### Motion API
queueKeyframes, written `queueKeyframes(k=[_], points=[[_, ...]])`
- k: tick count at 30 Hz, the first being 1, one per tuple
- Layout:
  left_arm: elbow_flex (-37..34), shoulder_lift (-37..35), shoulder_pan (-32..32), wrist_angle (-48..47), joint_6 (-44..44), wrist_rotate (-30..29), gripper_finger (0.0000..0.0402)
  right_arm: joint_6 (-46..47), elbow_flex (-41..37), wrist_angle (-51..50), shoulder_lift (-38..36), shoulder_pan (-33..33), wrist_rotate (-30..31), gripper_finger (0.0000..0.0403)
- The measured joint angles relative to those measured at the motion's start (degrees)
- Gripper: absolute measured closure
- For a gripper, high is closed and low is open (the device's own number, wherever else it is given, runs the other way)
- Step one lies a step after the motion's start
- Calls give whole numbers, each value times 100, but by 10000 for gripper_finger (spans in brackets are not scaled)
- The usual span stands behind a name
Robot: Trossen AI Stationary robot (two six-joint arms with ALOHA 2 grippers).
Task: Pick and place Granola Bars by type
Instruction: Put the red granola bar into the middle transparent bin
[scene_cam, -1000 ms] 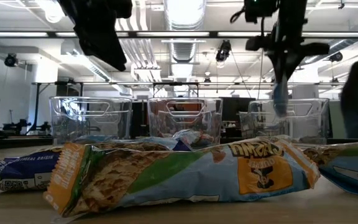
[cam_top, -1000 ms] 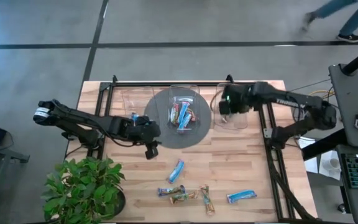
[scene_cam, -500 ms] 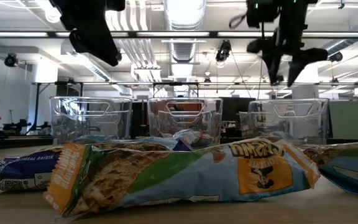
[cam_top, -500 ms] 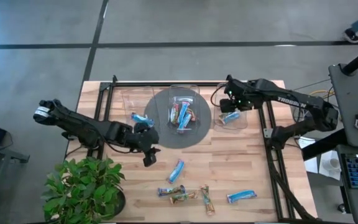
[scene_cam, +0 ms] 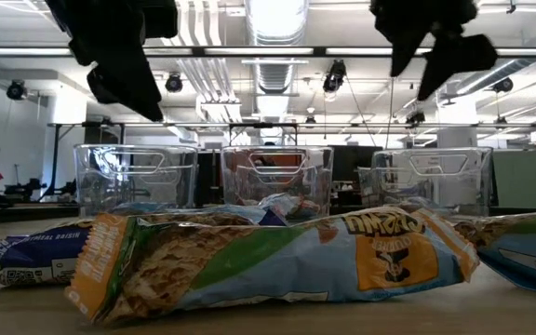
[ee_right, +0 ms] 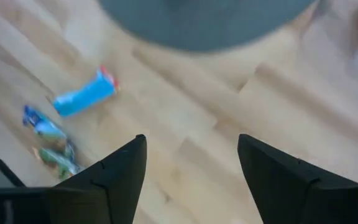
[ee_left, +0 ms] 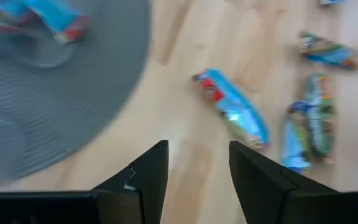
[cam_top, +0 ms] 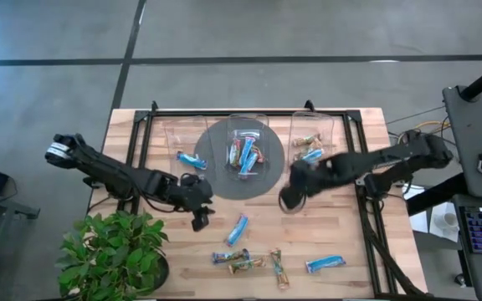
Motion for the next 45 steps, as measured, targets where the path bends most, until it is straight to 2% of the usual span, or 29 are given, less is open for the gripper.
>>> queueKeyframes(k=[6,12,20,26,34,45], points=[[-456,12,-29,1165,-660,170,250,1225,13,77,626,705,120,165],[-520,465,-35,1909,-1221,124,250,1572,22,705,1168,1001,102,165],[379,1816,-171,1537,-1357,129,250,1846,25,946,1500,1029,41,165],[1117,2379,-169,848,-1420,101,250,1913,25,910,1379,1054,104,165],[1517,3138,-169,933,-1814,233,250,1901,16,751,1307,1068,163,165],[1910,3771,-160,826,-1544,248,250,1882,5,739,1301,1077,249,165]])
